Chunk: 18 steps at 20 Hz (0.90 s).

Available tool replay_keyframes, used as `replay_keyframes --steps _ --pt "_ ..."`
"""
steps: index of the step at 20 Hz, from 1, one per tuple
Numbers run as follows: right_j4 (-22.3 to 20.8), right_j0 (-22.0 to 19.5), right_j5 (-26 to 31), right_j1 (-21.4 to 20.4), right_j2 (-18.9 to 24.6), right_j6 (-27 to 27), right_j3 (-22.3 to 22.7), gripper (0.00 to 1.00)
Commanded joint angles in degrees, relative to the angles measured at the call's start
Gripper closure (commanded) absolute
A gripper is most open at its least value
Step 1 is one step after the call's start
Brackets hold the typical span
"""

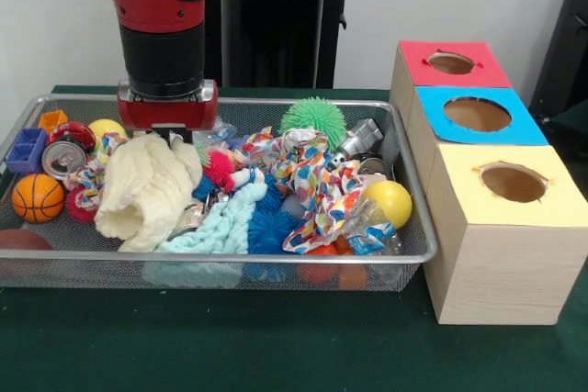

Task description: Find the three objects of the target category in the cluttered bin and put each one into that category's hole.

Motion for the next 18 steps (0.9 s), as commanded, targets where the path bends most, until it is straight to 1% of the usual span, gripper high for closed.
replay_keyframes --steps 1,4,8,11,18 --pt "8.2 3.3 3.2 0.1 -3.9 17.1 6.0 1.00" --pt "10.3 4.5 2.4 -1.3 -5.1 18.5 6.4 1.00" --pt "11.0 6.9 3.4 -4.9 -7.1 16.6 6.7 1.00" --pt "11.9 7.6 4.7 -6.1 -7.9 15.5 7.0 1.00" --pt "13.8 8.7 3.5 -6.2 -9.4 15.2 8.0 1.00"
